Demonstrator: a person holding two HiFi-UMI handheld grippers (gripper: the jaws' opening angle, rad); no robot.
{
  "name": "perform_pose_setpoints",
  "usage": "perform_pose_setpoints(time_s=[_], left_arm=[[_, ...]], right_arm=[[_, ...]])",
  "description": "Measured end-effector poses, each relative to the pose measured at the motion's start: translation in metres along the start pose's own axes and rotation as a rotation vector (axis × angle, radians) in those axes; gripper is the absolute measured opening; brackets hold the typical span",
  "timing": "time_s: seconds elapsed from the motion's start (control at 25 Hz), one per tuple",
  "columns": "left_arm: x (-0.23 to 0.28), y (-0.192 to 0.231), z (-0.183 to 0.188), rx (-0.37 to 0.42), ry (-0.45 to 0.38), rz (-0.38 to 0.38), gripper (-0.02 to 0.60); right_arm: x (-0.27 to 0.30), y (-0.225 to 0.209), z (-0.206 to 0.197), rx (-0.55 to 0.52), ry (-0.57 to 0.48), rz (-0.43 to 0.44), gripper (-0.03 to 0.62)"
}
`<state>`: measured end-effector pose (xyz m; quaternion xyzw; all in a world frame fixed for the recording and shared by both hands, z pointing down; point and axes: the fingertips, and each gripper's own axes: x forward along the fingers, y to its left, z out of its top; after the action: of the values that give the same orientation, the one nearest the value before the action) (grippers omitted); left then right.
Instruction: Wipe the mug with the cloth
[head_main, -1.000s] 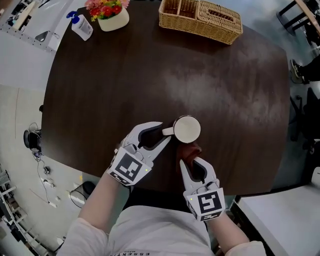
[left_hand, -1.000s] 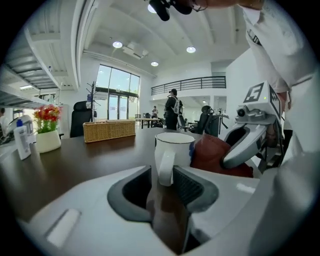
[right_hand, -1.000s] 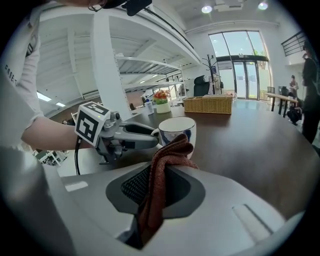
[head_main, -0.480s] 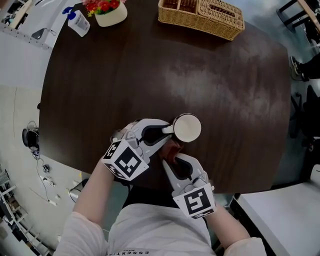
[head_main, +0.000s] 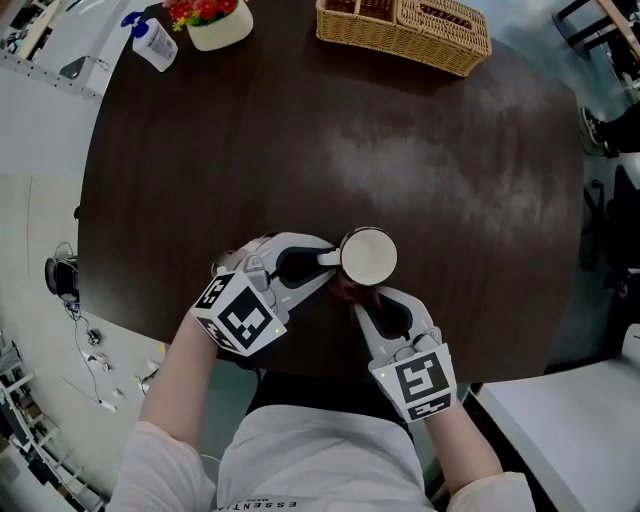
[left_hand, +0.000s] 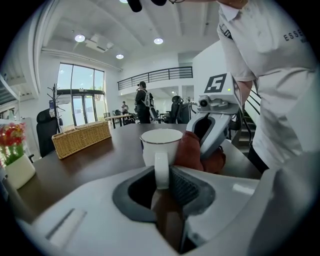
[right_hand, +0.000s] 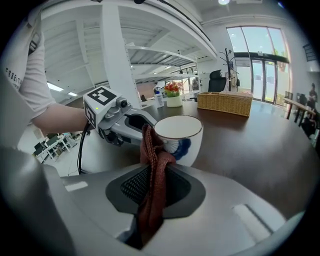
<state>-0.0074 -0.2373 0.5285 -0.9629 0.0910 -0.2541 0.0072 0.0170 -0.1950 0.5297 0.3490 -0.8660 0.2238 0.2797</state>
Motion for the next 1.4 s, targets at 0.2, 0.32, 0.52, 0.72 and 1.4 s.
perform_pose_setpoints(time_s=[0.2,0.32,0.52,0.72,1.4], left_arm=[[0.0,-0.001,0.0,0.006,-0.001,-0.022,0.077],[0.0,0.001,0.0,0.003,-0.009,-0.028,0.076],[-0.001,0.0,-0.001,0.0,-0.01,-0.029,0.077],[-0.002,0.0,-0.001,0.014,-0.001,-0.047,0.077],[-0.004,0.008,-0.002,-0.014,0.007,-0.045,0.077]], right_arm=[[-0.011,-0.021,-0.012,0.073,0.012,-0.064,0.084],[-0.016,-0.038,-0.015,0.101,0.015,-0.112,0.084],[-0.026,-0.073,-0.012,0.098,0.015,-0.212,0.083],[-0.026,-0.109,0.007,0.055,-0.006,-0.279,0.083],[0.005,-0.074,0.013,-0.051,0.021,-0.106,0.08]])
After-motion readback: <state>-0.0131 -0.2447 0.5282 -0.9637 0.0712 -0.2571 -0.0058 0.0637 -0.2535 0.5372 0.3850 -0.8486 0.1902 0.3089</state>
